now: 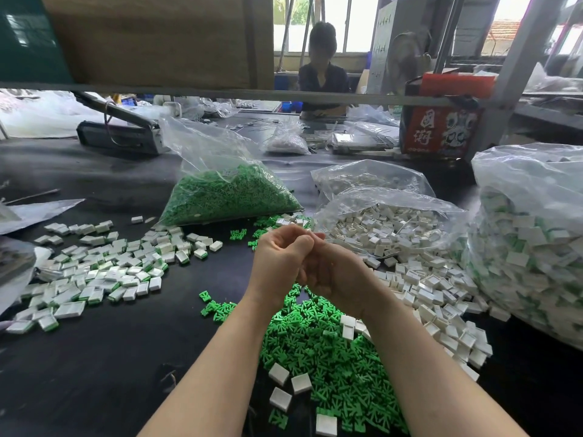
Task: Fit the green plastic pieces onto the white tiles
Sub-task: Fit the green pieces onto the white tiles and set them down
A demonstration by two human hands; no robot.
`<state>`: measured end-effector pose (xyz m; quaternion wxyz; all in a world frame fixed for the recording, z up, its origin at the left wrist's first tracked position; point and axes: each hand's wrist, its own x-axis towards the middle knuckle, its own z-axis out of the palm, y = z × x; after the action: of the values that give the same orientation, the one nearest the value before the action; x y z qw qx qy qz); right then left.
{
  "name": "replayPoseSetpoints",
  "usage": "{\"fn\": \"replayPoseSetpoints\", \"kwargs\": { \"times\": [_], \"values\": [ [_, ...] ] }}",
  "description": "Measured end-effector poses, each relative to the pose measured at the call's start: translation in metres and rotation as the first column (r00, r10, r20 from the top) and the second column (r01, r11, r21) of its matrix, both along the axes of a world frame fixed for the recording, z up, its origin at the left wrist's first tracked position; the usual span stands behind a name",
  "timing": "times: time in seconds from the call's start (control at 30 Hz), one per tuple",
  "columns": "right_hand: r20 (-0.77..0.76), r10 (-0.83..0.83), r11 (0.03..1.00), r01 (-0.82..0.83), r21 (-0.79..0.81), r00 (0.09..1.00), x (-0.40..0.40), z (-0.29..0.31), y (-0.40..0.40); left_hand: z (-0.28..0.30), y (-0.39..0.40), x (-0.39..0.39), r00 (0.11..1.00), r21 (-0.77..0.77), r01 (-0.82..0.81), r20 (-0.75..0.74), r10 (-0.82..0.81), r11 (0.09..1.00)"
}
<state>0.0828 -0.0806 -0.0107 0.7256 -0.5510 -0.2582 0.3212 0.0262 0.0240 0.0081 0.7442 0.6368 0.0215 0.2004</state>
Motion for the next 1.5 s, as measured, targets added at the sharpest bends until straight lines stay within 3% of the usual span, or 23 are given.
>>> {"fn": "replayPoseSetpoints", "kwargs": {
  "times": [0.4, 0.87, 1.03, 1.13, 1.27, 1.37, 1.5],
  "values": [
    [0.03, -0.141, 0.988, 0.139, 0.061, 0.99, 0.0, -0.002, 0.002, -0.01, -0.007, 0.008, 1.0, -0.192, 0.03, 0.007, -0.029, 0.981],
    [0.096, -0.177, 0.984, 0.173, 0.054, 0.979, -0.005, -0.001, 0.001, -0.009, 0.001, 0.005, 0.996, -0.155, 0.079, -0.027, -0.084, 0.985],
    [-0.1, -0.014, 0.992, 0.026, 0.122, 0.995, 0.001, 0.001, -0.003, -0.011, 0.008, 0.006, 0.99, -0.117, 0.139, -0.014, -0.142, 0.983],
    [-0.221, 0.001, 0.986, 0.035, 0.161, 0.975, 0.003, 0.001, -0.005, -0.012, 0.01, 0.006, 0.987, -0.09, 0.159, 0.001, -0.16, 0.983],
    [-0.25, -0.025, 0.985, 0.067, 0.159, 0.968, 0.001, 0.004, -0.002, -0.01, 0.011, 0.005, 0.986, -0.104, 0.168, 0.009, -0.168, 0.98],
    [-0.195, -0.098, 0.99, 0.116, 0.08, 0.976, -0.001, 0.004, -0.001, -0.01, 0.011, 0.006, 0.99, -0.112, 0.137, -0.003, -0.138, 0.984],
    [0.036, -0.213, 0.967, 0.216, -0.139, 0.976, -0.003, 0.006, -0.004, -0.011, 0.014, 0.006, 0.994, -0.156, 0.09, -0.049, -0.099, 0.984]
  ]
}}
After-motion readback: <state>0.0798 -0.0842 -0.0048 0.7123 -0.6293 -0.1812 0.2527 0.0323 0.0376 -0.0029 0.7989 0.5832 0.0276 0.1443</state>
